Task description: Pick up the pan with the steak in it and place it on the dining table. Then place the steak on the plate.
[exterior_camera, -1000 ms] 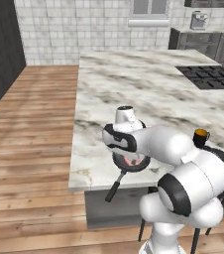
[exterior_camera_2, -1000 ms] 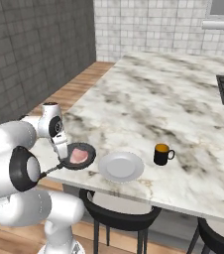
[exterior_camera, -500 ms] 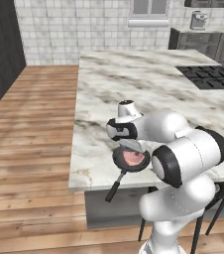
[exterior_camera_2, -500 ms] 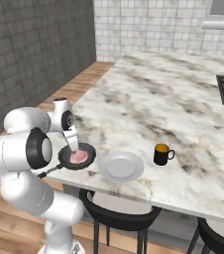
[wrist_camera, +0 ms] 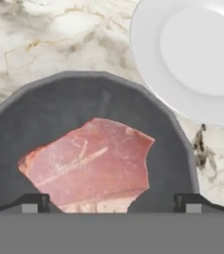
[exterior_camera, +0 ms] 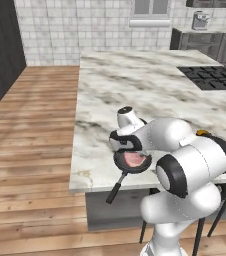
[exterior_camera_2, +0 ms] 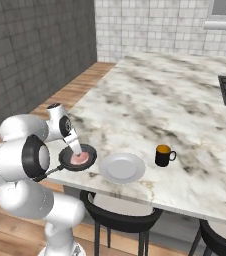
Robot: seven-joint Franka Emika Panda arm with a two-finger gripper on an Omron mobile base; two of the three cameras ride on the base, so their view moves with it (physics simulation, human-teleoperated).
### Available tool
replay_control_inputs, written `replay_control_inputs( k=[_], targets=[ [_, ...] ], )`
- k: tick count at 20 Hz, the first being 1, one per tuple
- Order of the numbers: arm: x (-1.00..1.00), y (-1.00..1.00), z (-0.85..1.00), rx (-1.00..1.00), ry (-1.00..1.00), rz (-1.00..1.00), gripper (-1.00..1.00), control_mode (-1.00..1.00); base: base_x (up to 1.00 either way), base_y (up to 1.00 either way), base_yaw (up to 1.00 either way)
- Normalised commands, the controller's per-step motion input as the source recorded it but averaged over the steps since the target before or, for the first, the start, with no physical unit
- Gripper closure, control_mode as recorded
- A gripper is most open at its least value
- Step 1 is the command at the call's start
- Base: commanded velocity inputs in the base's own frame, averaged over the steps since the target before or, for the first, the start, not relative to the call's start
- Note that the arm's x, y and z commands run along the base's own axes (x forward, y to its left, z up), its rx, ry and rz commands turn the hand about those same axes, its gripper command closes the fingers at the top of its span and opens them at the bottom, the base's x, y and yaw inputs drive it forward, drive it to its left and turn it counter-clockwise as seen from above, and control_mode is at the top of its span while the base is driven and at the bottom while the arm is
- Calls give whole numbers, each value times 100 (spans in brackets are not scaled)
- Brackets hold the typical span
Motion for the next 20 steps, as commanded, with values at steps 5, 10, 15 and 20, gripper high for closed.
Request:
replay_control_inputs(
  k=[5, 10, 15, 20],
  targets=[
    [22, -12, -13, 0, 2, 4, -100, -100, 0, 0, 0],
    [18, -34, -12, 0, 2, 10, -100, -100, 0, 0, 0],
    [0, 0, -3, 0, 0, 0, -100, -100, 0, 0, 0],
    [0, -8, -26, 0, 0, 3, -100, -100, 0, 0, 0]
  ],
)
